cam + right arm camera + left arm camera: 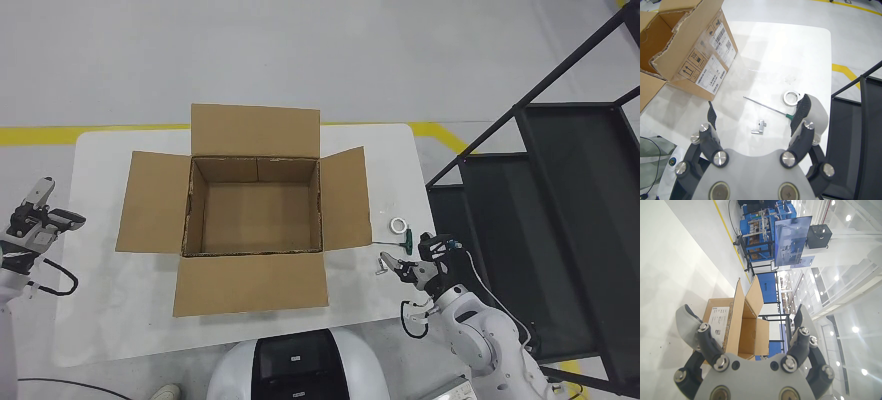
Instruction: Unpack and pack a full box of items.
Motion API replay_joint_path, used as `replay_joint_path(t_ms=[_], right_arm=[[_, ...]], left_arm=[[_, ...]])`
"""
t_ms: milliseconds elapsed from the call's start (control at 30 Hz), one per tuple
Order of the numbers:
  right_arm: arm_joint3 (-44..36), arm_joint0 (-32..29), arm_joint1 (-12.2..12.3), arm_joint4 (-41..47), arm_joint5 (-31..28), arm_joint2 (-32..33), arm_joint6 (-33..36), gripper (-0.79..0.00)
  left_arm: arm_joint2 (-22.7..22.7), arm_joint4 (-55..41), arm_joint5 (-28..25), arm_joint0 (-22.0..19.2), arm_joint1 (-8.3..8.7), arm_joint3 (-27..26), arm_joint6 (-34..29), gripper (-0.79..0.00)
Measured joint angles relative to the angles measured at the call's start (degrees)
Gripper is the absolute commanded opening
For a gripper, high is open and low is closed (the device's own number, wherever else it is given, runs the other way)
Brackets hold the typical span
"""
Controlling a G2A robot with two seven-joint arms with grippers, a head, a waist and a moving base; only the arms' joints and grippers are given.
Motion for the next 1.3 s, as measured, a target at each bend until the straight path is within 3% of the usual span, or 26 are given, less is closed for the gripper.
replay_joint_path(t_ms=[533, 833, 967, 1133, 1300], right_arm=[[0.59, 0.37, 0.02, -0.16, -0.13, -0.27, 0.26, 0.000], [12.83, 8.16, 0.30, -4.36, -4.03, -5.28, 4.83, 0.000], [17.33, 10.63, 0.27, -4.28, -4.15, -6.83, 5.58, -0.175], [20.23, 11.95, 0.26, -4.05, -2.21, -7.34, 5.63, -0.252], [21.18, 12.26, 0.28, -4.21, 0.55, -7.35, 5.22, -0.403]], left_arm=[[0.00, 0.00, 0.00, 0.00, 0.00, 0.00, 0.00, 0.000], [0.00, 0.00, 0.00, 0.00, 0.00, 0.00, 0.00, 0.000], [0.00, 0.00, 0.00, 0.00, 0.00, 0.00, 0.00, 0.000], [0.00, 0.00, 0.00, 0.00, 0.00, 0.00, 0.00, 0.000], [0.00, 0.00, 0.00, 0.00, 0.00, 0.00, 0.00, 0.000]])
